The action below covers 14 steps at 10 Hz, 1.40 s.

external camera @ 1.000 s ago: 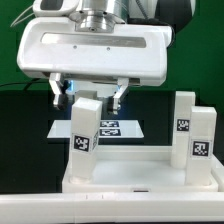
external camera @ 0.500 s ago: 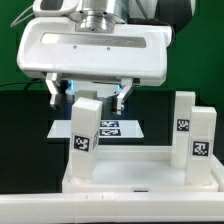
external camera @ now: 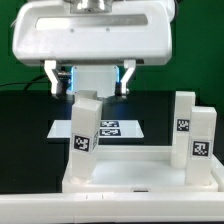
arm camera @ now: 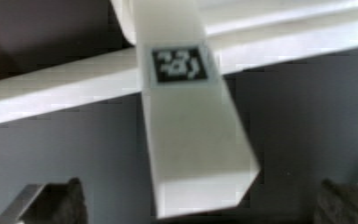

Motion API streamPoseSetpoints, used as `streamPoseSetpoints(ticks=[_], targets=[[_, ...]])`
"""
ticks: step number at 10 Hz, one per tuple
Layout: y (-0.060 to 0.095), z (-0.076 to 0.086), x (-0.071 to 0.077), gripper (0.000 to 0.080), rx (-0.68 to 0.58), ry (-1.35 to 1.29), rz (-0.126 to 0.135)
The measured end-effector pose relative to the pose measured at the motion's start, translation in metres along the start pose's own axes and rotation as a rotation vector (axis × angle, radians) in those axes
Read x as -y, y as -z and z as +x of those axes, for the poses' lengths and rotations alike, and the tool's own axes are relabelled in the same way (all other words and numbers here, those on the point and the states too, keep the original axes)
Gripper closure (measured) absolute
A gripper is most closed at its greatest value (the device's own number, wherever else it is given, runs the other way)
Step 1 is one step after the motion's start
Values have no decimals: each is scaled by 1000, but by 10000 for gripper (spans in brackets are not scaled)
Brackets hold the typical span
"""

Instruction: Assemble desk

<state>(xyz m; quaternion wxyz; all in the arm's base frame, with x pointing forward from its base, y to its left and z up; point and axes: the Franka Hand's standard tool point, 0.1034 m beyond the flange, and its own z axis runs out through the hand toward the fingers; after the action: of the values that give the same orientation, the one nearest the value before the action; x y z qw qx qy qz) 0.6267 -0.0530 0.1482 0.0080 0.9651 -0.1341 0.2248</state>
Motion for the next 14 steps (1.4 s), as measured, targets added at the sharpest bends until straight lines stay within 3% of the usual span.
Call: streamPoseSetpoints(ticks=[1, 3, 4, 6, 7, 8, 10, 12, 13, 14], targets=[[-1, 2, -4, 150, 35, -13, 8], [-3, -5, 4, 150, 268, -78, 54], [-5, -4, 8, 150, 356, -104, 61], [-9, -6, 10, 150, 469, -104, 64], [-14, -8, 3, 150, 522, -108, 64], [-21, -8, -5, 150, 504, -111, 53], [-25, -9, -7, 150, 480, -108, 42], [-25, -9, -7, 411, 481, -164, 29], [-26, -10, -8, 411, 483, -234, 12], [-26, -10, -7, 510, 484, -346, -14]])
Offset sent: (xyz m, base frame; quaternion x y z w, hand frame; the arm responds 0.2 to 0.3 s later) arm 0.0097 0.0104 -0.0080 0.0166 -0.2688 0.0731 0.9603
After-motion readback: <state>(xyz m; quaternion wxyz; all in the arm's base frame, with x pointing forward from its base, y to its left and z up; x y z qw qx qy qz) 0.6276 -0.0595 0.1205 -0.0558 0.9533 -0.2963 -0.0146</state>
